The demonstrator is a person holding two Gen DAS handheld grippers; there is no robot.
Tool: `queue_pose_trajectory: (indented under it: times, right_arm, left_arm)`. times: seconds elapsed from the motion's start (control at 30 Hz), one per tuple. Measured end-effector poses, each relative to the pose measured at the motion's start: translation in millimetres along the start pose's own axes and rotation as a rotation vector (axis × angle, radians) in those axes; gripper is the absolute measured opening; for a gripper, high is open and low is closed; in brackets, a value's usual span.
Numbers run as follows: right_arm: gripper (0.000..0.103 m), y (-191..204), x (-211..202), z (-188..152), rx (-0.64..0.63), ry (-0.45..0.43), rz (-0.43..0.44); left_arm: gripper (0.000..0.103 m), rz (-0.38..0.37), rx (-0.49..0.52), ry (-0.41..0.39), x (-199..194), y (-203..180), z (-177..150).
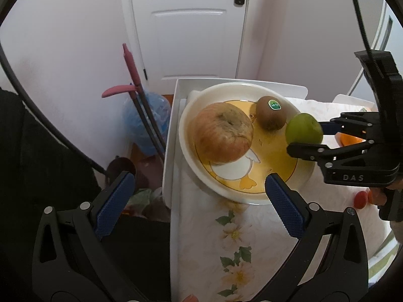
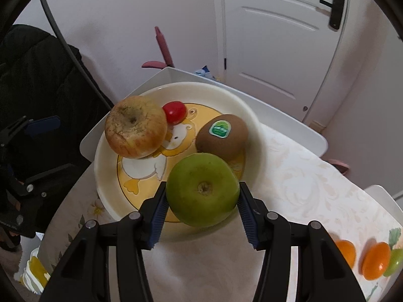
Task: Organize fruits
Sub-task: 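Release the brown apple into the bowl with the left tool while the right tool releases the green apple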
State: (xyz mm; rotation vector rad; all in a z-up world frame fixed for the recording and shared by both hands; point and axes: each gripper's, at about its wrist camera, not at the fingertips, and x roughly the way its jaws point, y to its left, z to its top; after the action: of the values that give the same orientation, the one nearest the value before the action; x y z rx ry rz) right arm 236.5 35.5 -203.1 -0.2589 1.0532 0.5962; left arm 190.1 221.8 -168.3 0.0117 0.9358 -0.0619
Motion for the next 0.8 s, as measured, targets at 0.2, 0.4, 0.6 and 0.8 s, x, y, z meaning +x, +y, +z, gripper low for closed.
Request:
queue_pose_trajectory:
  times: [0.2, 0.4, 0.6, 0.8]
  right_arm:
    - [0.049, 6, 6, 1, -0.029, 0.003, -0.017]
    - [0.079, 4, 5, 3, 0.009, -0.006, -0.001]
    - [0.099, 6, -2, 3, 0.018, -0.039, -0.001]
    - [0.103, 8, -14, -2, 0.024, -0.045, -0.014]
  left_arm:
    - [0.103, -0.017, -0.007, -0.002, 0, 1, -2]
    - [0.103, -0.023, -0.001, -0.003, -2, 0, -3]
    - [0.103, -0.026, 0.006, -0.002, -6, 0, -3]
    - [0.103, -0.015, 0.021, -0.011, -15, -2, 0]
